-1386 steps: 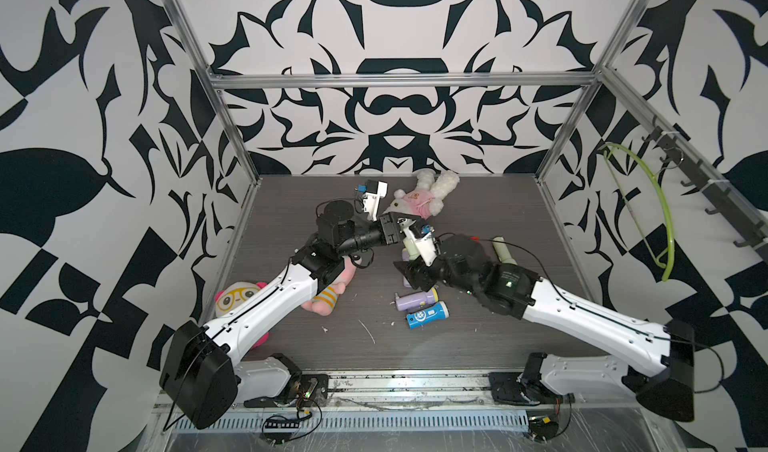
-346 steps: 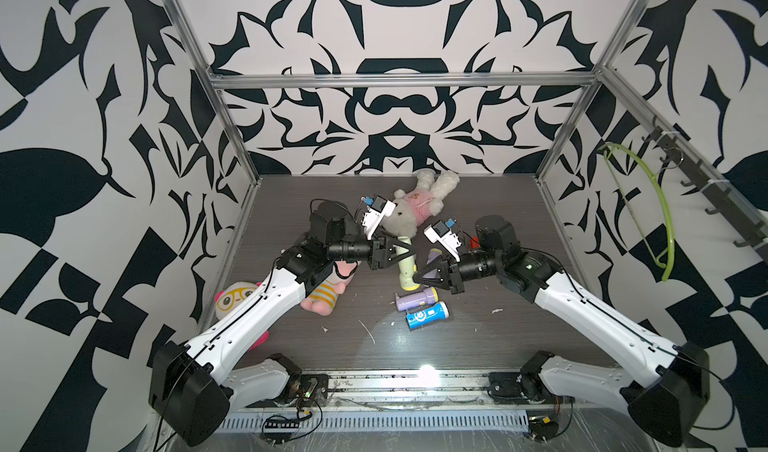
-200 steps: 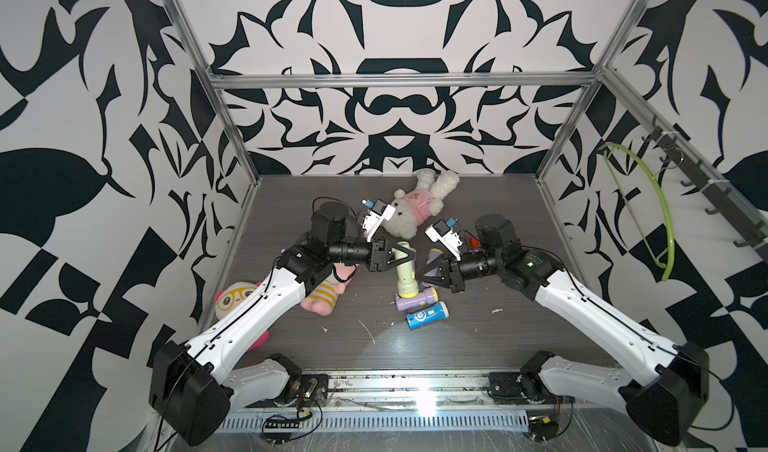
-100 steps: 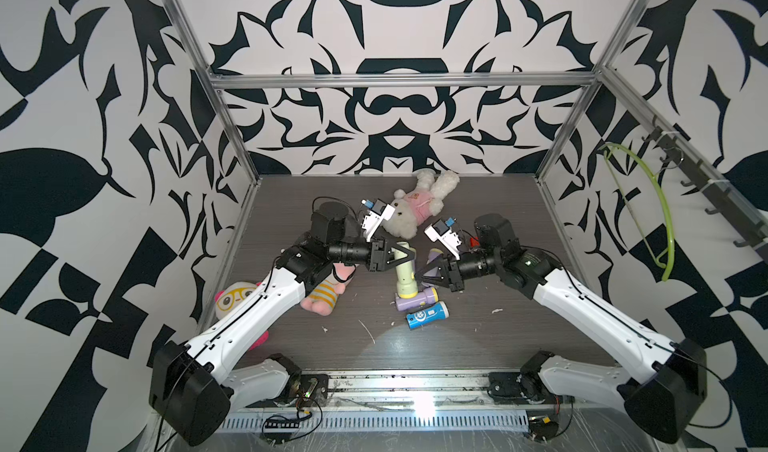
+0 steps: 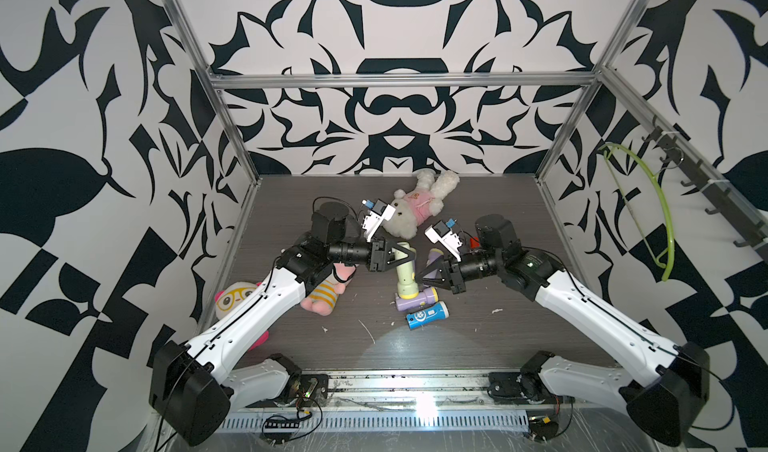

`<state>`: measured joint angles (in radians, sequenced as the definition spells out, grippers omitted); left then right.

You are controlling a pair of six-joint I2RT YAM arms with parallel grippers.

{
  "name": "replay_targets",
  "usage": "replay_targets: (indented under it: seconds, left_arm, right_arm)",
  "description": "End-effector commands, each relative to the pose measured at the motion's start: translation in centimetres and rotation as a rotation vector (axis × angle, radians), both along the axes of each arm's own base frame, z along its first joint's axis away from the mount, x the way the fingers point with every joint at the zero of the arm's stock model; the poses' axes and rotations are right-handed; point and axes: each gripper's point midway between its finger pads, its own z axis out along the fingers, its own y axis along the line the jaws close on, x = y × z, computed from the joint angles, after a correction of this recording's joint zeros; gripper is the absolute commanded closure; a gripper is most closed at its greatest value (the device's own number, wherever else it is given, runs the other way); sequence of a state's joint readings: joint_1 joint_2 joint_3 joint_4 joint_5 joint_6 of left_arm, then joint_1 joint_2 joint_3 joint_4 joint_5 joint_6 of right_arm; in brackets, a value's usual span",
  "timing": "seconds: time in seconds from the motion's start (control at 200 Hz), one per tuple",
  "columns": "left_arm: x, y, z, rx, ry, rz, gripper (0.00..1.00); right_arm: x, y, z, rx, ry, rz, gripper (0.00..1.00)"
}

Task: Close the plug at the bottom of the flashlight
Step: Press the button on the flashlight.

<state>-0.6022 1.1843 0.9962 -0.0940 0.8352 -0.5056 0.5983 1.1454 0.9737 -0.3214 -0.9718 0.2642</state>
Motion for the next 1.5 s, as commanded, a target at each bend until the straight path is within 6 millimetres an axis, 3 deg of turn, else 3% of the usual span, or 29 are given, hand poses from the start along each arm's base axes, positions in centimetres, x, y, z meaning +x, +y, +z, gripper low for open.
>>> replay_targets:
  seconds: [0.0, 0.815, 1.29, 1.495]
  left_arm:
    - [-0.3, -0.2, 1.7, -0.041, -0.027, -0.027, 1.00]
    - [-0.7, -0.1, 0.6, -0.044, 0.011, -0.032, 1.00]
    - [-0.6, 0.2, 1.0, -0.031, -0.009, -0.017, 1.00]
    - [-0.7, 0.2, 1.1, -0.032, -0.007, -0.019, 1.00]
  right_arm:
    - [0.2, 0.6, 1.6, 0.047, -0.036, 0.020, 1.00]
    - [3.1, 2.2, 3.8, 0.076, -0.096, -0.006, 1.00]
    - [-0.3, 1.4, 1.9, 0.004, -0.040, 0.051, 1.00]
    - [-0.5, 1.3, 1.0, -0.019, -0.030, 0.049, 1.00]
